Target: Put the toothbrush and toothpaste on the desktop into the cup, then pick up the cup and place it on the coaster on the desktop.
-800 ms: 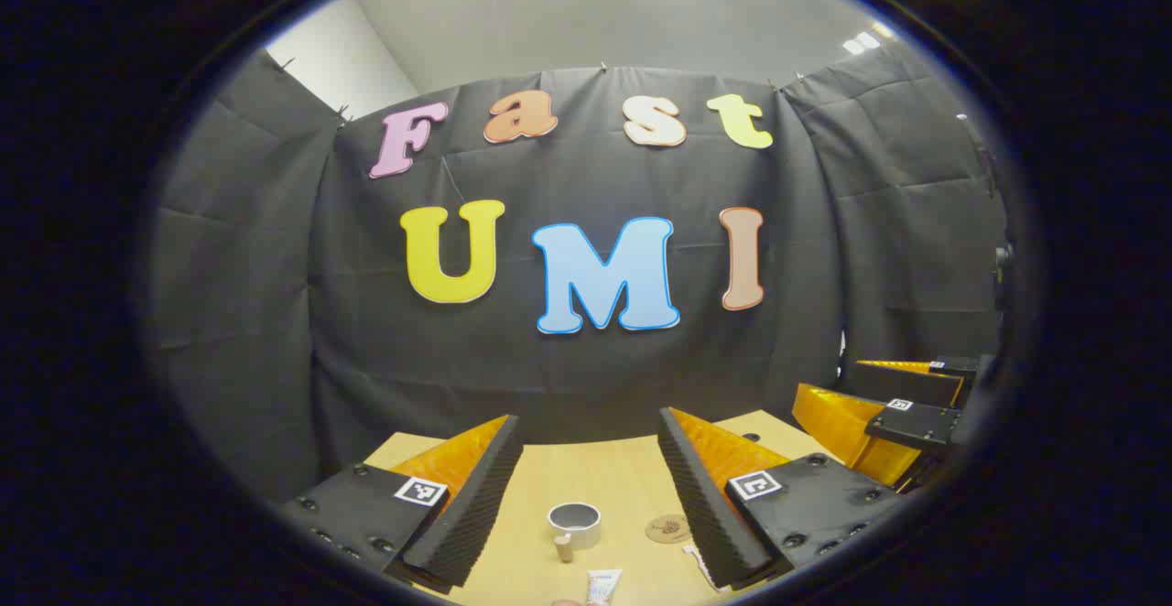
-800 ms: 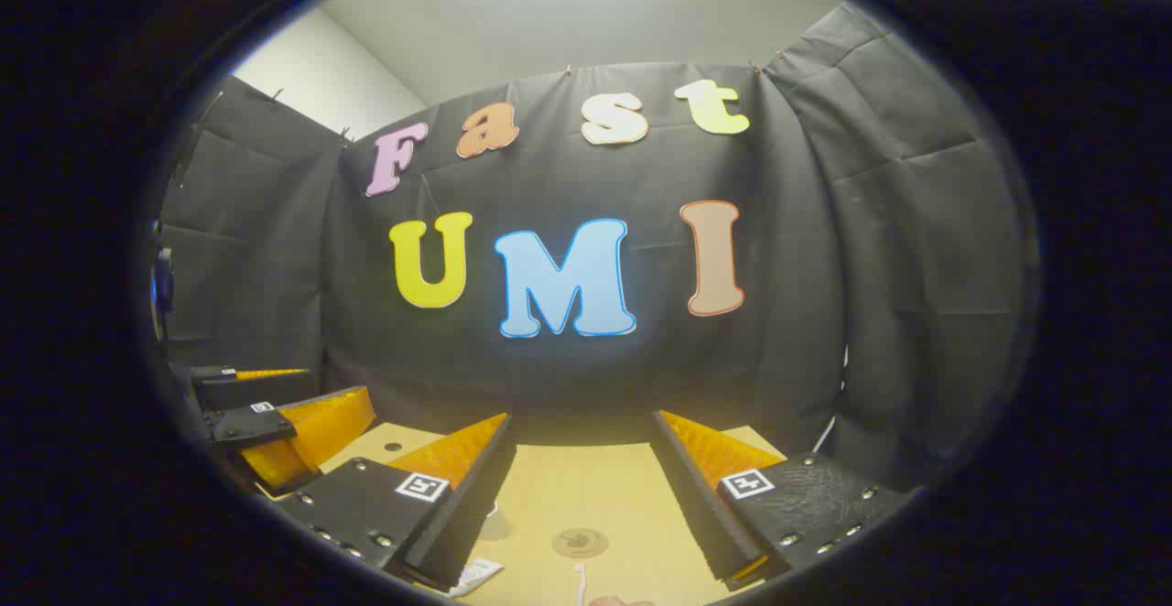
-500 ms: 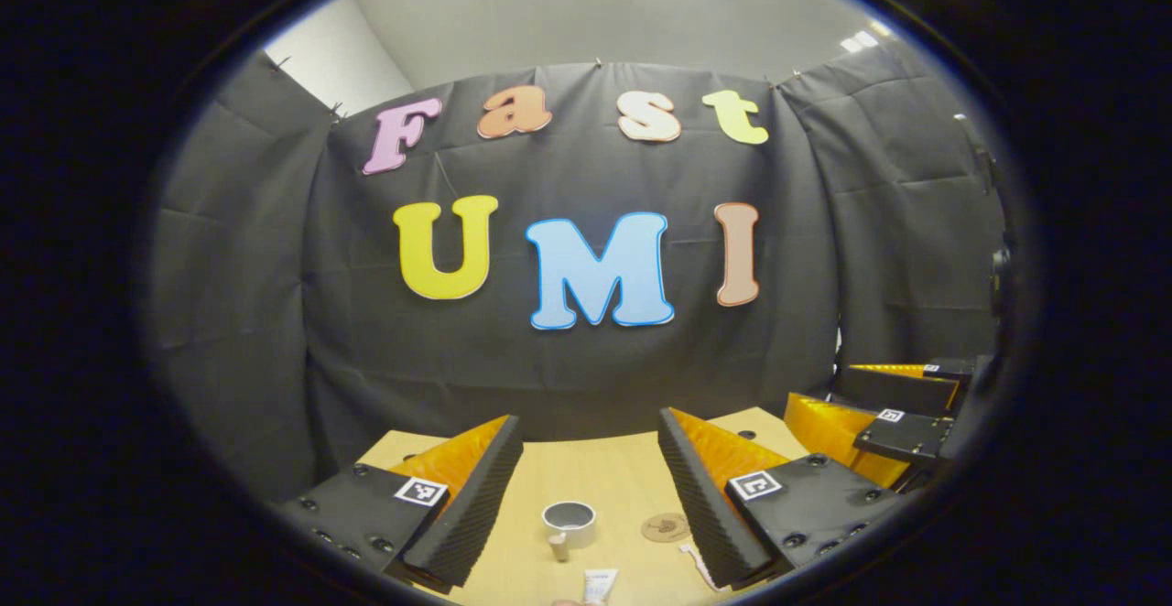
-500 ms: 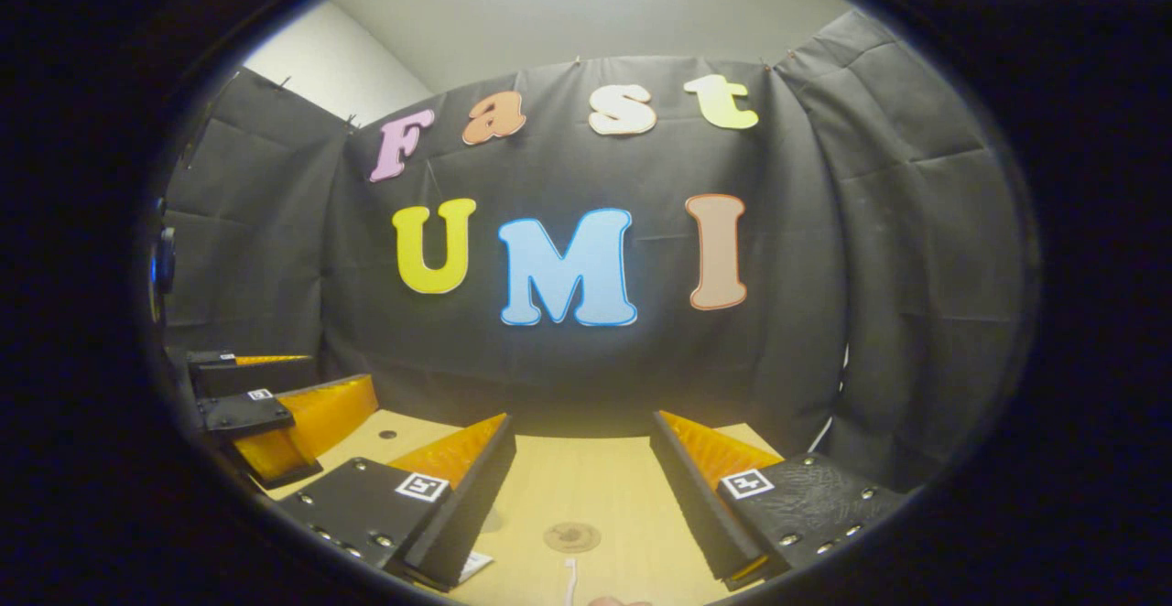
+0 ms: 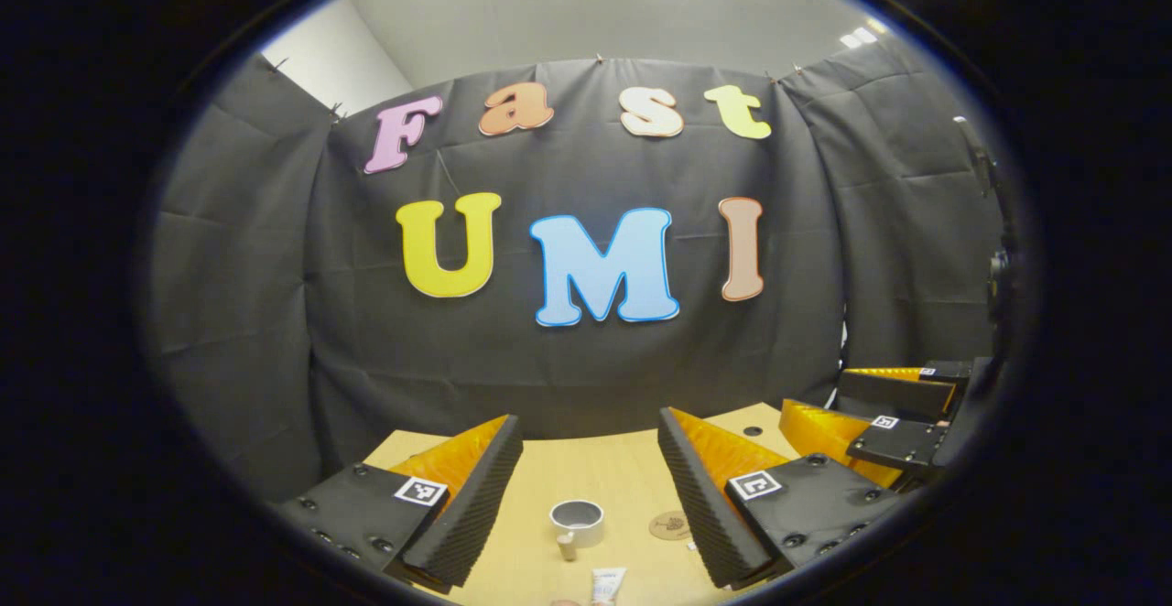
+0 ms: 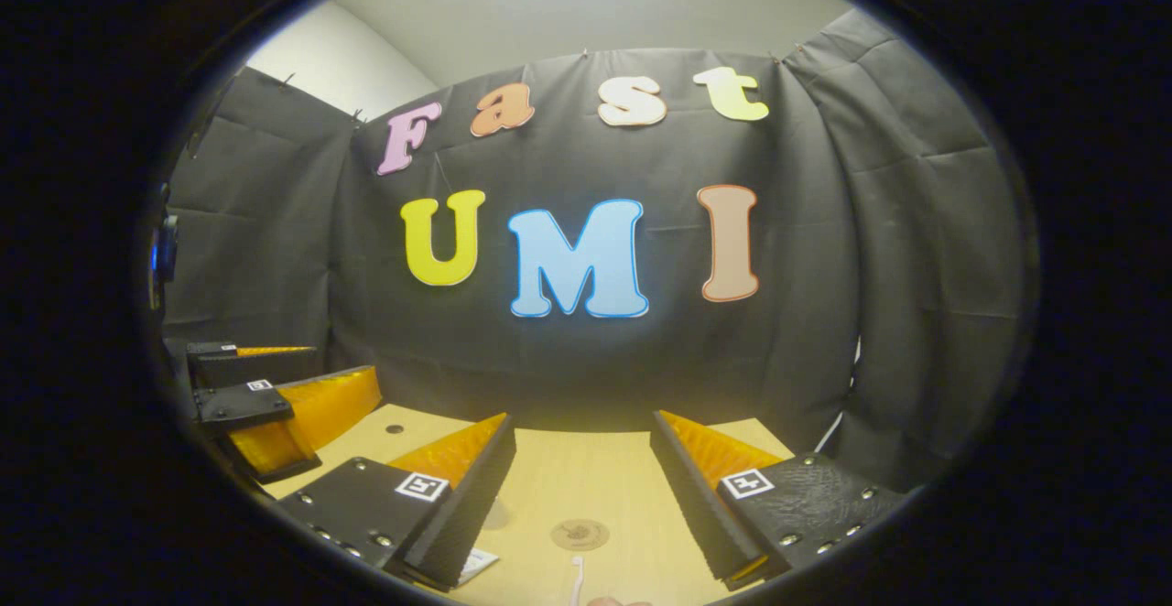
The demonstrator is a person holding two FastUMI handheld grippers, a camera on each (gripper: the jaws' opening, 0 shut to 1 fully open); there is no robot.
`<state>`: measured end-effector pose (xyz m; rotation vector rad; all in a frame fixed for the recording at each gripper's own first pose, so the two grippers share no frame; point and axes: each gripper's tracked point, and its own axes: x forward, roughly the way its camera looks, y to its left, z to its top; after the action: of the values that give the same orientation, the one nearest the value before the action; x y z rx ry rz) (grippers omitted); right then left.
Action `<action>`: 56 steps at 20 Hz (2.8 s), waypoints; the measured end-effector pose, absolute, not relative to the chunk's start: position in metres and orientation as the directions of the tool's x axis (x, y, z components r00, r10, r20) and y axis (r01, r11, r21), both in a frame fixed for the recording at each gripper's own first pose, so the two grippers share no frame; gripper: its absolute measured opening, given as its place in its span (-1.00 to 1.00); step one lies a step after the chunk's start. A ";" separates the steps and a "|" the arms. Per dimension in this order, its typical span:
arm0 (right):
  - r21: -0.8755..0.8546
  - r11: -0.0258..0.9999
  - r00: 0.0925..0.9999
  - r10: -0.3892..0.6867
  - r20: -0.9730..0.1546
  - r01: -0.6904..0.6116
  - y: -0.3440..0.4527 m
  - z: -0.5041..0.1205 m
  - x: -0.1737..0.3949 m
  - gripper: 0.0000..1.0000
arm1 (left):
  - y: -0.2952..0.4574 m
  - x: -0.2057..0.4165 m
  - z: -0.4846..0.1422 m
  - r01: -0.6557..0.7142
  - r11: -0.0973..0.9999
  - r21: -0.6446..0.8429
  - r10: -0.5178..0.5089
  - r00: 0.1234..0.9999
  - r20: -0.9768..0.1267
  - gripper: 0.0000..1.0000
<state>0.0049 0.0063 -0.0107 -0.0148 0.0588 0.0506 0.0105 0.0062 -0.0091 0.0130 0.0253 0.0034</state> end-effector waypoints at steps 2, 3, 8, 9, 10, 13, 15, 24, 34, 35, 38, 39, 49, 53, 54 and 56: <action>-0.012 0.998 0.996 0.054 -0.075 -0.055 0.006 -0.013 0.006 0.84 | 0.009 0.012 -0.016 -0.004 1.000 0.015 0.005 0.999 -0.043 0.94; -0.011 0.998 0.995 0.054 -0.088 -0.055 0.007 -0.016 0.008 0.84 | 0.009 0.012 -0.022 0.001 1.000 0.015 0.000 0.998 -0.059 0.94; 0.000 0.998 0.982 0.069 -0.173 -0.071 0.013 -0.041 0.016 0.84 | 0.004 0.014 -0.065 0.039 0.999 0.001 -0.038 0.987 -0.157 0.94; -0.003 0.997 0.977 0.073 -0.202 -0.075 0.013 -0.052 0.017 0.85 | 0.003 0.014 -0.076 0.046 0.999 -0.004 -0.046 0.983 -0.180 0.94; -0.008 0.997 0.971 0.074 -0.229 -0.078 0.014 -0.062 0.018 0.85 | 0.003 0.016 -0.086 0.051 0.999 -0.007 -0.051 0.978 -0.201 0.94; -0.040 0.994 0.947 0.080 -0.311 -0.097 0.017 -0.094 0.019 0.85 | 0.006 0.015 -0.120 0.065 0.998 -0.012 -0.066 0.960 -0.273 0.94; -0.071 0.990 0.923 0.089 -0.374 -0.124 0.020 -0.120 0.018 0.85 | 0.004 0.015 -0.147 0.082 0.996 -0.022 -0.085 0.939 -0.333 0.94; -0.040 0.973 0.704 0.137 -0.697 -0.229 0.034 -0.243 -0.009 0.87 | -0.003 -0.003 -0.280 0.090 0.992 -0.084 -0.123 0.771 -0.625 0.93; 0.026 0.990 0.426 0.083 -0.901 -0.137 0.023 -0.350 -0.032 0.89 | -0.022 -0.031 -0.386 0.028 0.989 -0.144 -0.140 0.471 -0.871 0.97; 0.030 0.992 0.404 0.078 -0.911 -0.122 0.022 -0.355 -0.033 0.89 | -0.020 -0.032 -0.388 0.025 0.990 -0.140 -0.137 0.451 -0.882 0.97; 0.019 0.996 0.349 0.050 -0.936 -0.090 0.015 -0.369 -0.035 0.89 | -0.013 -0.038 -0.396 0.000 0.993 -0.117 -0.107 0.406 -0.907 0.97; 0.011 0.996 0.333 0.039 -0.942 -0.085 0.012 -0.373 -0.035 0.88 | -0.013 -0.039 -0.399 -0.011 0.993 -0.121 -0.108 0.389 -0.915 0.96; -0.014 0.997 0.152 -0.001 -0.988 -0.081 0.005 -0.384 -0.045 0.94 | -0.003 -0.050 -0.414 -0.077 0.993 -0.086 -0.064 0.253 -0.965 0.90; -0.013 0.997 0.098 -0.006 -0.995 -0.071 0.005 -0.384 -0.042 1.00 | -0.002 -0.049 -0.417 -0.030 0.998 -0.048 -0.042 0.194 -0.980 0.86; -0.014 0.998 0.090 -0.007 -0.996 -0.069 0.006 -0.384 -0.041 0.96 | -0.002 -0.049 -0.418 -0.047 0.998 -0.052 -0.043 0.177 -0.983 0.89; -0.016 0.998 0.084 -0.011 -0.996 -0.065 0.006 -0.384 -0.038 0.94 | -0.002 -0.048 -0.419 -0.056 0.997 -0.051 -0.041 0.154 -0.987 0.88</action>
<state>-0.0383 0.0065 -0.3841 -0.0616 1.4869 0.0405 -0.0483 -0.0018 -0.4186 -0.0818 1.4169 0.0107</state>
